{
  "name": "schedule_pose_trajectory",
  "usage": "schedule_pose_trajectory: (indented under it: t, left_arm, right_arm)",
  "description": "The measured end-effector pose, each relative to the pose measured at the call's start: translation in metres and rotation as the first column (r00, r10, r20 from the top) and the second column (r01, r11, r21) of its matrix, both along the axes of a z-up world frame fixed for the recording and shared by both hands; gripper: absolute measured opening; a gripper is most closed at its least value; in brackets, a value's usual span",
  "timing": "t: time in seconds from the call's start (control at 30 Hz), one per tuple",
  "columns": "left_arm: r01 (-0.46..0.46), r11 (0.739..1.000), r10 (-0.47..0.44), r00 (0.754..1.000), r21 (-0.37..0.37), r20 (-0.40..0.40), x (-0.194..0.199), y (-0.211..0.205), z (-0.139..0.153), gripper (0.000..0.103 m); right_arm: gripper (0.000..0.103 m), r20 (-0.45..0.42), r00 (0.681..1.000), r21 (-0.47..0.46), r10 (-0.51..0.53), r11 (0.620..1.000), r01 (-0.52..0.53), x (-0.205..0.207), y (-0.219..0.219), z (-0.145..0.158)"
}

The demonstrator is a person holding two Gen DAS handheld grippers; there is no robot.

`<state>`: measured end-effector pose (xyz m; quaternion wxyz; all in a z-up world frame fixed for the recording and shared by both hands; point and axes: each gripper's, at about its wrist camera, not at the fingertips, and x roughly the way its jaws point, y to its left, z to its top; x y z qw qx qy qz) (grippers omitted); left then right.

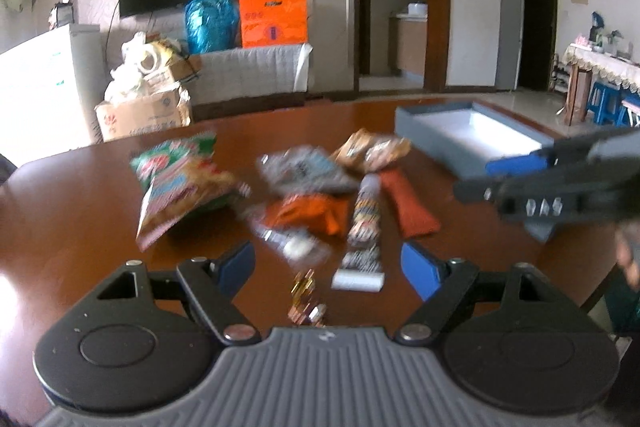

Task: Organize snacks
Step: 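Withdraw both grippers from the box back toward the snacks, then grasp the gold-foil candies with the left gripper while the right gripper grasps the red-orange bar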

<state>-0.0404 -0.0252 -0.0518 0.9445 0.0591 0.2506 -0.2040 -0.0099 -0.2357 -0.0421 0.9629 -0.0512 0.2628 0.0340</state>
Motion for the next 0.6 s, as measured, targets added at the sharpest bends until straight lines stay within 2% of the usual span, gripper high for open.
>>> schedule_pose_trajectory:
  t: [0.13, 0.27, 0.33, 0.4, 0.43, 0.6]
  left_arm:
    - [-0.019, 0.999, 0.020, 1.000, 0.031, -0.018, 0.005, 0.007, -0.016, 0.081]
    - [-0.019, 1.000, 0.019, 0.999, 0.020, -0.032, 0.013, 0.011, -0.023, 0.080]
    - [-0.015, 1.000, 0.016, 0.999, 0.023, -0.038, 0.015, 0.012, -0.026, 0.075]
    - [-0.002, 1.000, 0.003, 0.998, 0.003, -0.060, 0.020, 0.013, -0.028, 0.061]
    - [0.001, 1.000, -0.002, 0.997, -0.011, -0.077, 0.022, 0.014, -0.029, 0.058]
    - [0.005, 0.999, -0.009, 0.995, -0.043, -0.095, 0.027, 0.016, -0.032, 0.057]
  right_arm:
    - [0.046, -0.005, 1.000, -0.007, 0.007, 1.000, -0.007, 0.006, 0.009, -0.002]
    - [0.046, -0.015, 1.000, -0.021, 0.010, 1.000, -0.011, 0.011, 0.015, -0.005]
    - [0.046, -0.022, 1.000, -0.027, 0.004, 1.000, -0.004, 0.014, 0.015, -0.007]
    - [0.046, -0.027, 1.000, -0.028, -0.009, 1.000, 0.008, 0.016, 0.015, -0.009]
    - [0.046, -0.029, 1.000, -0.029, -0.012, 1.000, 0.011, 0.017, 0.015, -0.010]
    - [0.048, -0.034, 0.999, -0.042, -0.022, 0.999, 0.020, 0.022, 0.019, -0.014]
